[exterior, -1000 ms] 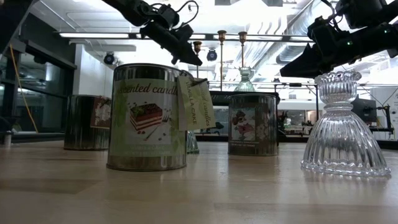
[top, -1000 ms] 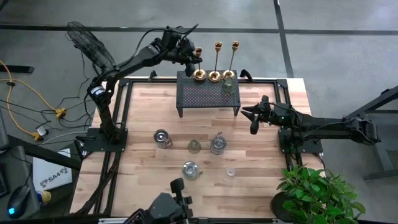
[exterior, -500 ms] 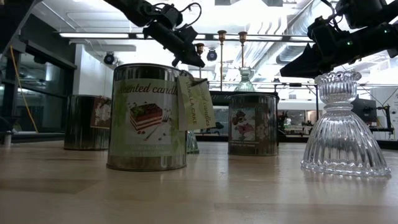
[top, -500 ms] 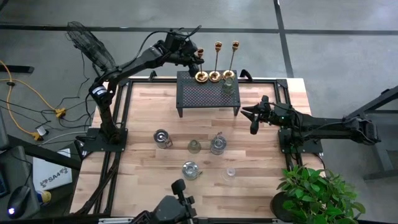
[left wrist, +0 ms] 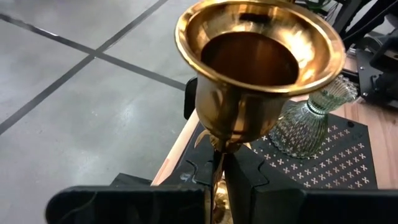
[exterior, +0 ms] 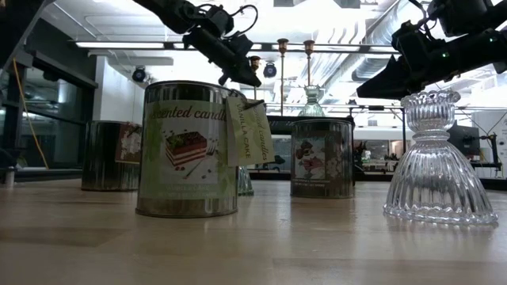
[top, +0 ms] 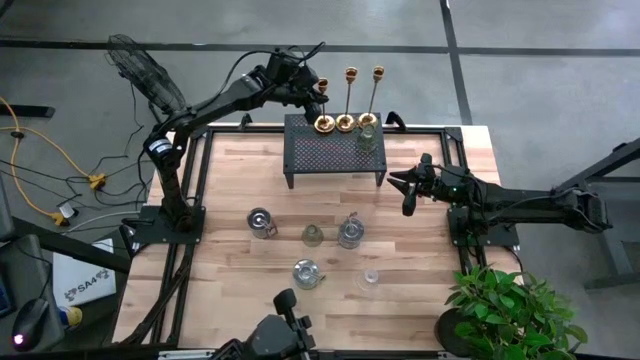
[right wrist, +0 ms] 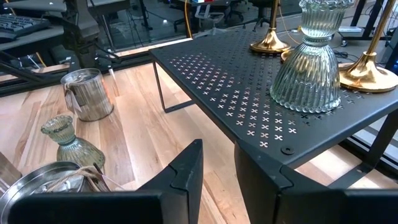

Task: Pick & Place candle stick holders
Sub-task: Put the gold candle holder on the shelf aligned with the gold candle holders, then put the transparent candle holder on the shelf aligned with the green candle holder

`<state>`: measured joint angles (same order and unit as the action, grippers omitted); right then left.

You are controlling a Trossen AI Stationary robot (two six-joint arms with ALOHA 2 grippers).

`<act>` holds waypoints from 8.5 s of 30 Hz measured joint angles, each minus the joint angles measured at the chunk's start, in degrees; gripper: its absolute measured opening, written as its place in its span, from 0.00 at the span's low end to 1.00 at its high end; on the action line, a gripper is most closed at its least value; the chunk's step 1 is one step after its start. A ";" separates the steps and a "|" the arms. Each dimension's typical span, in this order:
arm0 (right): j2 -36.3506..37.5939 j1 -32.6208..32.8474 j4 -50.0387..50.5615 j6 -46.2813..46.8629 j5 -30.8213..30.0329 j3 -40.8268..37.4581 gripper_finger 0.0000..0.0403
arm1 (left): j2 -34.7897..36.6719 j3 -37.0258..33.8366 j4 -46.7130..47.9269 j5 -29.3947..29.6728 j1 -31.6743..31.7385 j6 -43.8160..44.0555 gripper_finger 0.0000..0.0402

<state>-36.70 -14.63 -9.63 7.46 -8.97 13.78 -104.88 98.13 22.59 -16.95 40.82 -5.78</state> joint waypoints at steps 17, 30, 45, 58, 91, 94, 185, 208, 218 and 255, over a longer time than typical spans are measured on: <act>0.00 0.01 0.00 0.00 0.00 0.00 0.21 | 0.90 -0.11 1.88 1.33 -0.50 -1.90 0.02; 0.00 0.02 0.00 -0.01 0.00 0.00 0.21 | 1.22 -0.11 2.97 3.82 -1.55 -3.50 0.03; 0.01 0.02 0.00 0.01 0.00 0.00 0.21 | 1.07 -0.31 3.08 3.76 -1.53 -5.56 0.21; 0.01 0.02 -0.02 -0.01 0.00 0.00 0.21 | 6.31 -0.22 7.15 1.02 -1.46 -7.57 0.55; -0.01 0.00 -0.02 0.07 0.15 0.00 0.21 | 36.35 -28.98 17.62 -3.45 -3.20 -1.52 0.58; 0.00 0.01 -0.43 3.15 0.79 0.00 0.21 | 41.45 -35.11 12.47 -3.08 -5.85 0.22 0.58; -52.65 49.90 -36.49 8.86 -8.03 3.20 0.65 | 53.68 -49.92 -0.13 10.77 -25.85 9.33 0.58; -54.50 47.90 -40.33 2.84 -2.73 5.49 0.50 | 53.68 -49.92 -0.16 12.00 -25.83 12.13 0.58; -54.50 46.31 -40.33 1.25 0.39 5.49 0.36 | 53.68 -49.92 -0.16 12.00 -25.83 13.16 0.58; -28.68 39.37 -16.16 -5.52 -21.33 18.82 0.32 | 53.57 -49.88 -0.09 12.17 -25.83 15.06 0.58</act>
<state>-65.38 24.74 -25.79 1.93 -30.31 32.60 -51.31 48.25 22.50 -4.78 14.98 9.28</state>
